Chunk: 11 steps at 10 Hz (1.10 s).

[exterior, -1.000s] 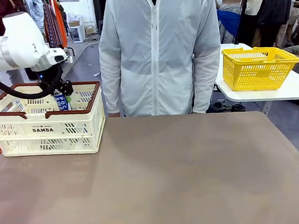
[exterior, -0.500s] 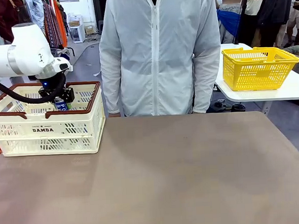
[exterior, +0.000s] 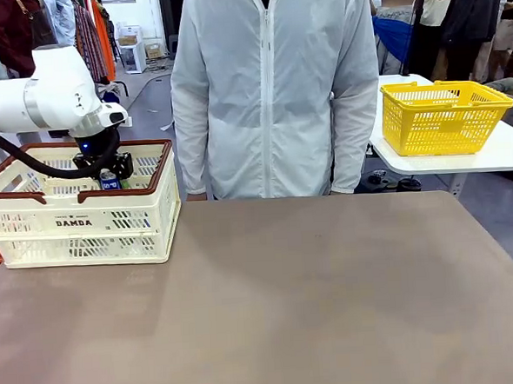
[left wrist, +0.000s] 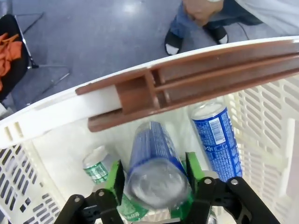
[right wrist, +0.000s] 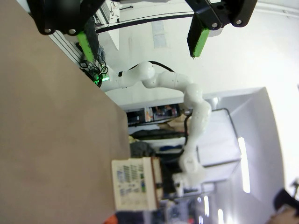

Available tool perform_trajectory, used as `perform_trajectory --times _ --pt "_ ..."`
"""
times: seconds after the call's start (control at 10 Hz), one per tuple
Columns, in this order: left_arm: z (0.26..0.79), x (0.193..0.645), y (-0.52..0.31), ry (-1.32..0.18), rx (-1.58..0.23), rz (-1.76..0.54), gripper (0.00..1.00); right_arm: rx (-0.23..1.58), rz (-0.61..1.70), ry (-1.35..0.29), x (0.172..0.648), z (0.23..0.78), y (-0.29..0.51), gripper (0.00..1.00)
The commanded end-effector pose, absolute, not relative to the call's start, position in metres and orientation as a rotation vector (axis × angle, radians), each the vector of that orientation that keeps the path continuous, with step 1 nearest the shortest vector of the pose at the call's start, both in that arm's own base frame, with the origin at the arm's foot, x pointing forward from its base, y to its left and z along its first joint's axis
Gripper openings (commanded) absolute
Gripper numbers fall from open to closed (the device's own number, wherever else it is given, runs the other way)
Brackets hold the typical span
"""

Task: Place the drinks into the Shopping basket.
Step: Pick up one drink and place it into the Shopping basket.

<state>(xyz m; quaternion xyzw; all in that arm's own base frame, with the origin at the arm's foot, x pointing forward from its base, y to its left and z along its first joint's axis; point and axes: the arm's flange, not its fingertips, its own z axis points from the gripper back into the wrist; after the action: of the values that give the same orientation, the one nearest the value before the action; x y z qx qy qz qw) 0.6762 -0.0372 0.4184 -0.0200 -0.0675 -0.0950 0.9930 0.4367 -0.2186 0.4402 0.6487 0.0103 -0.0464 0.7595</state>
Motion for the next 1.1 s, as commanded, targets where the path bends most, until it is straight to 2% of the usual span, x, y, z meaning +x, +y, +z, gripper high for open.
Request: perform_trajectory --times 0.0,0.4,0.7,0.8,0.9,1.0 --pt "0.428 0.682 -0.036 -0.131 -0.036 -0.166 1.0 1.397 -0.11 0.045 0.436 0.445 -0.217 1.0" --pt "0.448 0.677 -0.031 -0.184 -0.055 -0.194 1.0 1.397 -0.11 0.045 0.436 0.445 -0.217 1.0" --pt "0.528 0.636 0.014 -0.32 -0.145 -0.242 1.0 1.397 -0.11 0.045 0.436 0.445 -0.217 1.0" --pt "0.553 0.616 0.032 -0.337 -0.192 -0.263 1.0 1.397 -0.11 0.045 0.436 0.445 -0.217 1.0" --pt "0.575 0.596 0.045 -0.341 -0.359 -0.427 1.0 1.397 -0.11 0.045 0.436 0.445 -0.217 1.0" --pt "0.587 0.579 0.062 -0.33 -0.503 -0.421 1.0 1.397 -0.11 0.045 0.436 0.445 -0.217 1.0"
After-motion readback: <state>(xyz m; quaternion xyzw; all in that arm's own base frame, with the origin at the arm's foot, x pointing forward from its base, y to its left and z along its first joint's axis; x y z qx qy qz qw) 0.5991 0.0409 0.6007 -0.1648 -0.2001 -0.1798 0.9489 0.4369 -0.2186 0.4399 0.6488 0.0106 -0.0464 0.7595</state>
